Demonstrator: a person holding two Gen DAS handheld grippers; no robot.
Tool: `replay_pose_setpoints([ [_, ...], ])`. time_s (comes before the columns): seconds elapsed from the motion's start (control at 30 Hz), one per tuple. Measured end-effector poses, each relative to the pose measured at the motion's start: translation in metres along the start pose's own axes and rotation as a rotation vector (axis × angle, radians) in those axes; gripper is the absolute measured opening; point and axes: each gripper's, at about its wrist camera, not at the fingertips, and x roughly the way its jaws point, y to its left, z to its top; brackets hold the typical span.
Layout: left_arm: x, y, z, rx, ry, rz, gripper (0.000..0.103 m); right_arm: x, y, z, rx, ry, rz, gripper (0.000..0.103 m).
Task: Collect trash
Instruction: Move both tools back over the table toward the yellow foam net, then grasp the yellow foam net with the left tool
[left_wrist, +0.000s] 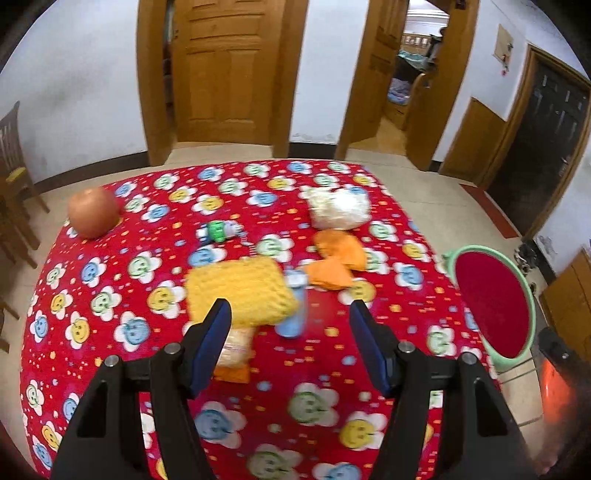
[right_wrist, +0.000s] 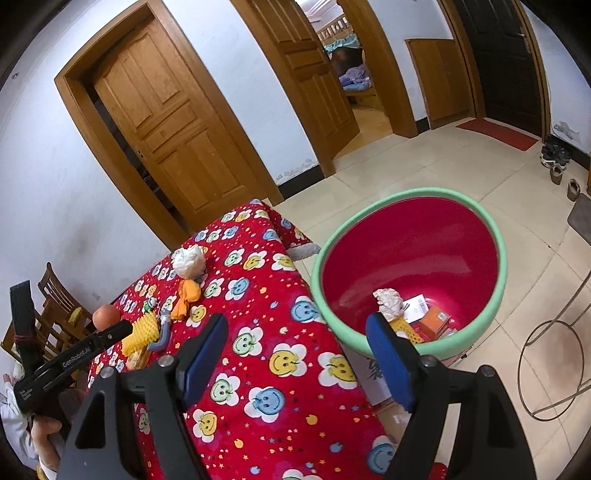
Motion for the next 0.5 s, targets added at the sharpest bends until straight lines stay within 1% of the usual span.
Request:
replay_pose_setpoints([
  [0.23, 0.019, 0.027, 0.0, -0.037, 0.024, 0.04, 0.066, 0.013, 0.012, -0.002, -0.02, 0.029, -0.008, 0.08],
  [0.5, 0.038, 0.044, 0.0, -0.056, 0.051, 0.025, 0.066, 0.028, 0.026, -0.003, -0.043, 0.06, -0.018, 0.08],
])
